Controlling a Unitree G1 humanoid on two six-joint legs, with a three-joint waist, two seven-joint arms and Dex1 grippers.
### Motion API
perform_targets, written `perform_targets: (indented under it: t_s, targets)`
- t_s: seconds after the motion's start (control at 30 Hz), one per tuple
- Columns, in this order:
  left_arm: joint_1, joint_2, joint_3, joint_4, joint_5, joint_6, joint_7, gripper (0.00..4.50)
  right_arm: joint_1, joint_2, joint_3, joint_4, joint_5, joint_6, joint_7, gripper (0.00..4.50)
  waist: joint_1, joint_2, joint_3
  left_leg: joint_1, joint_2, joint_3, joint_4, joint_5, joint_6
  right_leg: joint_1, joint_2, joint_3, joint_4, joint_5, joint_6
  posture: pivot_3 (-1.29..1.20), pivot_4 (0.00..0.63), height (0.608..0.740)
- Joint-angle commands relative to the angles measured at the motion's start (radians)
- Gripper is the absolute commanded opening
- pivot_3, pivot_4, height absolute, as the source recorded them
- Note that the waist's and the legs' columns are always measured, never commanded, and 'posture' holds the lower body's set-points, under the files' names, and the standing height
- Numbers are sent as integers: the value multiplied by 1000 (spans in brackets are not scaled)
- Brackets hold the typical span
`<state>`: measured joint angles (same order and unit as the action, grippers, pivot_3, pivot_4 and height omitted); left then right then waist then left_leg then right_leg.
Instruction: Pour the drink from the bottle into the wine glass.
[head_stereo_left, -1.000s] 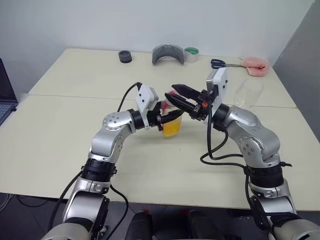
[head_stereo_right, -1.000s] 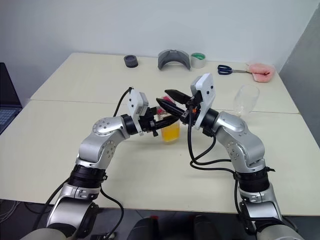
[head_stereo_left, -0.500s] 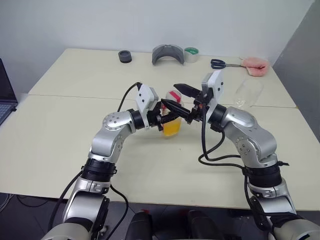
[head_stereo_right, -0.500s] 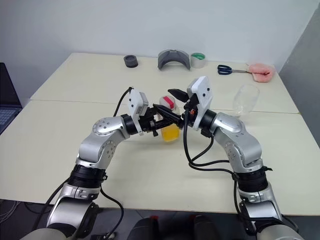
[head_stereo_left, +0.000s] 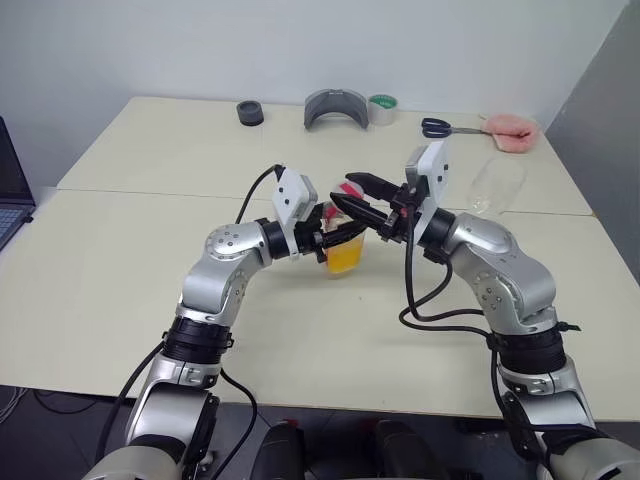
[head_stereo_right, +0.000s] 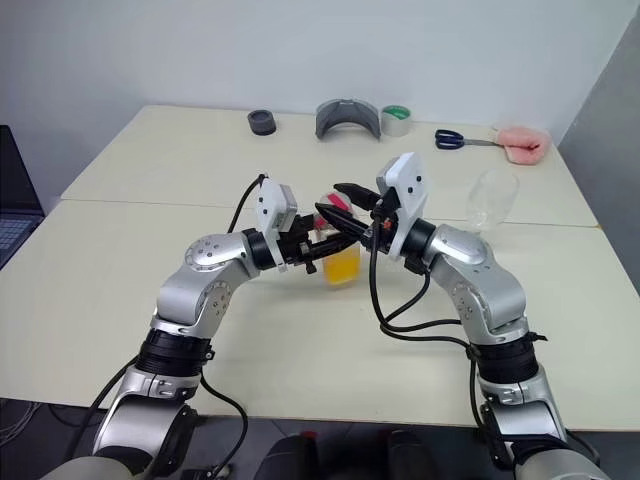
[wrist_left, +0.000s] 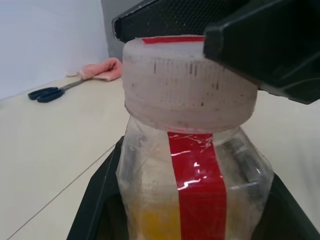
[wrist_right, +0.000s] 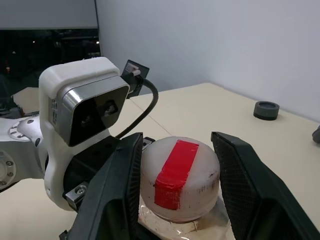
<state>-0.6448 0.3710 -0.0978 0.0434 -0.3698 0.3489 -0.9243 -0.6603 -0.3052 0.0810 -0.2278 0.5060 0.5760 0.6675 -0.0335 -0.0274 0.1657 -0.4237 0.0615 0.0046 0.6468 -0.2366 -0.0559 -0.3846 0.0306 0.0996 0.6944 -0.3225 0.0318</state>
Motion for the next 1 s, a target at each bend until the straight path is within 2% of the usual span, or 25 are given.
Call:
perform_targets:
  t_s: [0.03, 0.2, 0.33, 0.5, 0.57, 0.6, 0.77, 0.83, 0.93, 1.0]
  targets:
    - [-12, 55, -1, -135, -106, 82, -119, 1842, -80, -54, -39, -34, 169, 81, 176, 1824, -1, 1, 1, -1, 0, 0, 0, 0, 0, -1, 0, 0, 1, 0, 0, 0, 150, 740]
    - [-24, 170, 8, -278, -294, 276, -270, 1842, -196, -134, -66, 25, 338, 239, 345, 1824, -2, 4, 3, -2, 1, -1, 0, 1, -1, -3, 1, -1, 3, -1, -2, 0, 150, 740]
    - [-39, 224, 24, -300, -345, 324, -314, 1842, -233, -165, -60, 45, 362, 280, 410, 1824, -2, 4, 3, -2, 1, -2, 0, 1, -1, -3, 2, -2, 3, -1, -2, 0, 150, 740]
    - [-40, 239, 23, -241, -288, 260, -325, 1842, -219, -205, -94, 40, 379, 301, 414, 3549, 0, 4, 3, -2, 1, -2, 1, 1, -1, -3, 2, -2, 3, -2, -2, 0, 150, 740]
    - [-39, 232, 28, -231, -273, 241, -310, 1842, -187, -235, -125, 11, 380, 307, 385, 4281, 1, 4, 3, -2, 1, -2, 1, 1, -1, -3, 2, -2, 3, -2, -2, 0, 150, 740]
    - [-38, 228, 31, -225, -265, 229, -303, 1842, -167, -248, -143, -8, 371, 303, 358, 4437, 1, 4, 3, -2, 1, -2, 1, 1, -1, -3, 2, -2, 3, -2, -2, 0, 150, 740]
    - [-24, 195, 45, -216, -241, 189, -243, 1842, -39, -275, -204, -158, 328, 280, 191, 4437, 1, 4, 3, -4, 1, -2, 1, 1, -1, -4, 2, -1, 3, -2, -2, 0, 150, 740]
    - [-16, 178, 46, -210, -223, 162, -215, 1842, -4, -250, -213, -229, 318, 294, 71, 4437, -1, 4, 3, -4, 1, -2, 1, 1, -1, -4, 2, -1, 3, -2, -2, 0, 150, 740]
    - [-9, 133, 41, -197, -197, 135, -154, 1842, 52, -152, -211, -351, 320, 348, -176, 4437, -2, 4, 3, -4, 1, -3, 1, 1, -2, -4, 2, -1, 3, -2, -2, 0, 150, 740]
    - [-6, 113, 45, -205, -205, 144, -132, 1842, 62, -120, -211, -390, 336, 370, -243, 4437, -1, 4, 3, -4, 1, -3, 1, 2, -3, -4, 2, -1, 4, -2, -2, 0, 150, 740]
